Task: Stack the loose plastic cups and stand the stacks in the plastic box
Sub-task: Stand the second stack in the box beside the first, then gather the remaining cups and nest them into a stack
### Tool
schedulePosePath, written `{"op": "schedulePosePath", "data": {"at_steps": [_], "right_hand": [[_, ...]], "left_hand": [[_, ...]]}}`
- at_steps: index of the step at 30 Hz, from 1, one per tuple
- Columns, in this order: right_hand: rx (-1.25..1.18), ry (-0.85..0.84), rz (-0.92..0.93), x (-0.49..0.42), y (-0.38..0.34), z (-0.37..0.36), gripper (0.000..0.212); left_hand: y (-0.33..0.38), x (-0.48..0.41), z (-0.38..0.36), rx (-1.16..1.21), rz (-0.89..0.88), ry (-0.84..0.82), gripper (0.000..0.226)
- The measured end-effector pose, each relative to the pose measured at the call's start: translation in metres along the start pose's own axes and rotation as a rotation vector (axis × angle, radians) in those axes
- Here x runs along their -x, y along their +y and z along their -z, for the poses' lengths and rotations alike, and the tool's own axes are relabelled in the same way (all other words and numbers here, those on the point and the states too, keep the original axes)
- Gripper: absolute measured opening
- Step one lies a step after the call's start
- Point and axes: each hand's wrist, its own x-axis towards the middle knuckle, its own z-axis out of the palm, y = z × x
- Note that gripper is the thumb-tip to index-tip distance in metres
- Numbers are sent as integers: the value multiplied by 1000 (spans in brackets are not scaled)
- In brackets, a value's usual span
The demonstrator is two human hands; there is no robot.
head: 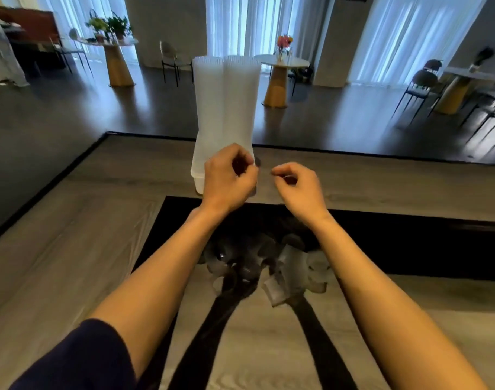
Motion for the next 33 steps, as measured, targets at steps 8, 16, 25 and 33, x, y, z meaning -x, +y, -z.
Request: {"op": "schedulePosePath", "data": {"at_steps": [8,16,25,33], "right_hand": [[-37,-50,-172,106,45,4,18],[143,-280,-489,182,137,-13,19],[463,-698,-431,191,163,-54,83],[583,-702,-320,197,177,-72,50]], "left_hand": [[-14,121,-16,-144,-61,-235,10],[-74,199,-39,-475,487,-531,54],[-149,240,-52,-620,855,-594,105],[-165,243,-72,-555,823,-457,63]]}}
